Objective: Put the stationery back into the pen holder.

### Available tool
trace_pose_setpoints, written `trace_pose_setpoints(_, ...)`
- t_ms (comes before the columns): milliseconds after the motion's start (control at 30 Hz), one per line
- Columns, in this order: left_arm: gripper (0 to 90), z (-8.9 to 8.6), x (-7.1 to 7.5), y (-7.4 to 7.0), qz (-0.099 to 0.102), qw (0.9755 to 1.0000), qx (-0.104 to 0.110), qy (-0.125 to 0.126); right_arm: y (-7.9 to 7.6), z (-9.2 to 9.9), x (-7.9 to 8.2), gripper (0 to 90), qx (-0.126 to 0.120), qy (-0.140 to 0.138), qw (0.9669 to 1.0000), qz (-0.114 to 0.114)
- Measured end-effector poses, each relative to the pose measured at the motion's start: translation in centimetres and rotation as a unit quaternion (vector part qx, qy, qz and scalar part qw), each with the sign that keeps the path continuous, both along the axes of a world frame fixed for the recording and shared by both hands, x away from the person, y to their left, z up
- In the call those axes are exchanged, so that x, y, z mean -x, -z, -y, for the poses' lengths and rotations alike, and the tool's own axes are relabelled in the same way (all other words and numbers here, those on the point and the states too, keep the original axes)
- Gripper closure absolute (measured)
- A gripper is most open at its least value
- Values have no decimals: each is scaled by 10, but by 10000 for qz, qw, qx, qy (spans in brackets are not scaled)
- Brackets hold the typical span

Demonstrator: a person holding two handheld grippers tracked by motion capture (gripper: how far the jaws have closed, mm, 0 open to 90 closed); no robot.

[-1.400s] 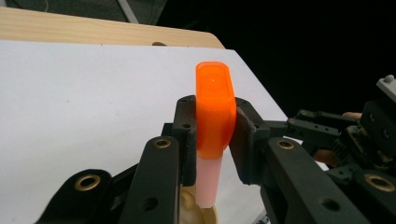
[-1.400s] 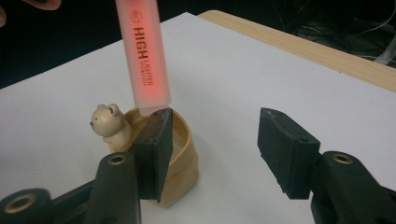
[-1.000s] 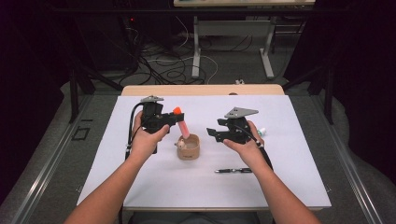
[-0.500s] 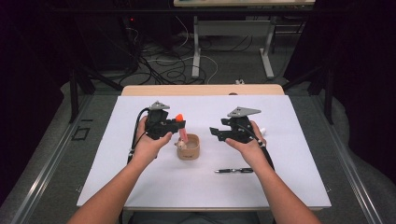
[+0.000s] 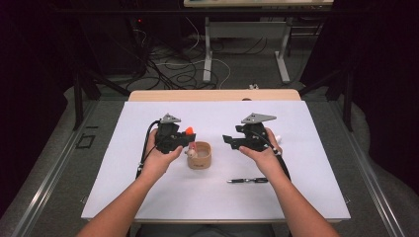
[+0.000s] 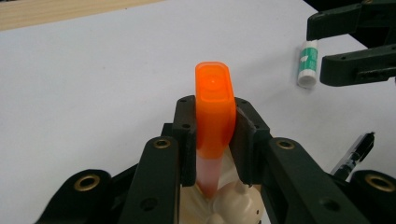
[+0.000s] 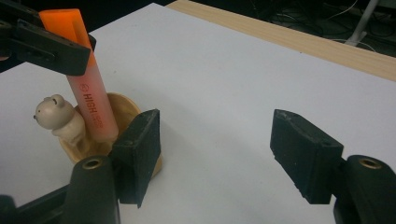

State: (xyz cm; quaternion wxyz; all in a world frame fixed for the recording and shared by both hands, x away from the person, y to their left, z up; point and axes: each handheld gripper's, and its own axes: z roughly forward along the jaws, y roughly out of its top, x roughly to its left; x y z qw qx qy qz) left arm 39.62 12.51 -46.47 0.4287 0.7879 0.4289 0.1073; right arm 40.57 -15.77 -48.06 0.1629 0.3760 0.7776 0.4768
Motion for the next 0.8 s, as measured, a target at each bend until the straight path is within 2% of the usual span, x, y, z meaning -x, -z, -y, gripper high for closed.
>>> trace_pose_setpoints(33, 741, -1, 0, 1, 24, 10000, -76, 32, 0, 0, 0, 334, 1, 0, 10000, 1)
trace_pose_setpoints(267, 740, 3, 3, 8, 39, 9997, -235, 27, 0, 0, 0, 333, 13, 5, 10000, 0)
trace_pose_setpoints(633, 734, 3, 4, 14, -122, 9997, -226, -45, 0, -1, 1, 333, 22, 3, 10000, 6)
trace_pose_setpoints(800, 732, 3, 3, 14, -116, 9996, -247, -33, 0, 0, 0, 333, 10, 15, 10000, 12)
